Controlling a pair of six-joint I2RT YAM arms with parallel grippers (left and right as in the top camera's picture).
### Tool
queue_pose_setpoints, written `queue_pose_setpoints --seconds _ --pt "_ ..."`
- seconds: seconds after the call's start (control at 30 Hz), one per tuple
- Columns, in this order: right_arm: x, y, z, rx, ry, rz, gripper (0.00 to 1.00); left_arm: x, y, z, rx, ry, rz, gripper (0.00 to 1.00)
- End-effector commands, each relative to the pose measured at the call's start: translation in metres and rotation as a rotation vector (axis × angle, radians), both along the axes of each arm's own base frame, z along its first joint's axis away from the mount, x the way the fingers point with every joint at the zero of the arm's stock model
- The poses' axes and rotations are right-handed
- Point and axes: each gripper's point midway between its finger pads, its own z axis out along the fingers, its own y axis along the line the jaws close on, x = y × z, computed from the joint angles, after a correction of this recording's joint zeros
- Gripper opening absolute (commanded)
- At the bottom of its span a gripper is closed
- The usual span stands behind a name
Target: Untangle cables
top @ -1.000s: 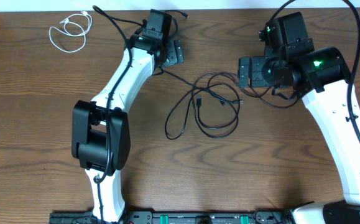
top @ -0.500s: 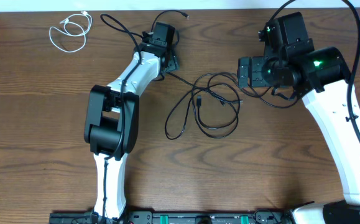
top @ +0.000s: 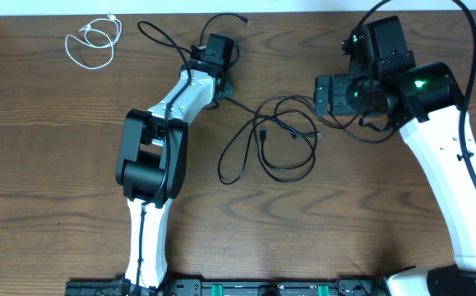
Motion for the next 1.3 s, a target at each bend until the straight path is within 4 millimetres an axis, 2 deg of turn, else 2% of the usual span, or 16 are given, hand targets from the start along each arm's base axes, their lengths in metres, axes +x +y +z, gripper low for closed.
queue_pose_setpoints --seconds 0.0,0.13,0.23,0.33,0.43,0.57,0.63,0.7,0.77,0.8,0.83,0.87,0.97,1.07,1.27 --pt "0.000 0.002 -0.002 0.004 0.011 -0.006 0.99 -0.014 0.008 -0.032 0.039 0.080 0.002 0.08" --pt "0.000 0.002 -0.002 0.004 0.011 -0.006 0.99 -0.013 0.008 -0.013 0.032 0.062 0.002 0.08" --pt "0.000 0.002 -0.002 0.004 0.011 -0.006 0.99 -0.007 0.003 0.025 -0.005 -0.004 -0.005 0.07" --pt "0.000 0.002 -0.002 0.004 0.011 -0.006 0.99 -0.001 -0.006 0.088 -0.076 -0.118 -0.024 0.07" --pt "0.000 0.002 -0.002 0.005 0.010 -0.006 0.99 -0.002 -0.016 0.163 -0.167 -0.257 -0.059 0.07" --pt "0.004 0.004 0.000 0.013 -0.005 -0.004 0.99 -0.020 -0.025 0.259 -0.279 -0.435 -0.116 0.07" --pt "0.005 0.008 0.001 0.034 -0.013 0.005 0.99 -0.032 -0.023 0.293 -0.297 -0.497 -0.134 0.07" --pt "0.006 0.014 0.003 0.064 -0.014 0.022 0.99 -0.043 -0.020 0.315 -0.289 -0.536 -0.154 0.07" --pt "0.005 0.019 0.003 0.088 -0.010 0.036 0.99 -0.051 -0.017 0.321 -0.281 -0.536 -0.156 0.07" --pt "0.004 0.021 0.004 0.097 -0.008 0.042 0.99 -0.054 -0.015 0.317 -0.276 -0.518 -0.153 0.08" --pt "0.005 0.022 0.004 0.104 -0.008 0.046 0.99 -0.057 -0.015 0.312 -0.271 -0.495 -0.151 0.15" --pt "0.004 0.023 0.004 0.107 -0.008 0.048 0.99 -0.059 -0.014 0.302 -0.262 -0.456 -0.149 0.27" --pt "0.004 0.023 0.004 0.107 -0.008 0.047 0.99 -0.062 -0.013 0.274 -0.241 -0.360 -0.142 0.50" --pt "0.004 0.023 0.004 0.106 -0.007 0.047 0.99 -0.056 -0.015 0.242 -0.224 -0.282 -0.137 0.66" --pt "0.004 0.023 0.004 0.106 -0.006 0.047 0.99 -0.041 -0.019 0.165 -0.213 -0.126 -0.077 0.75"
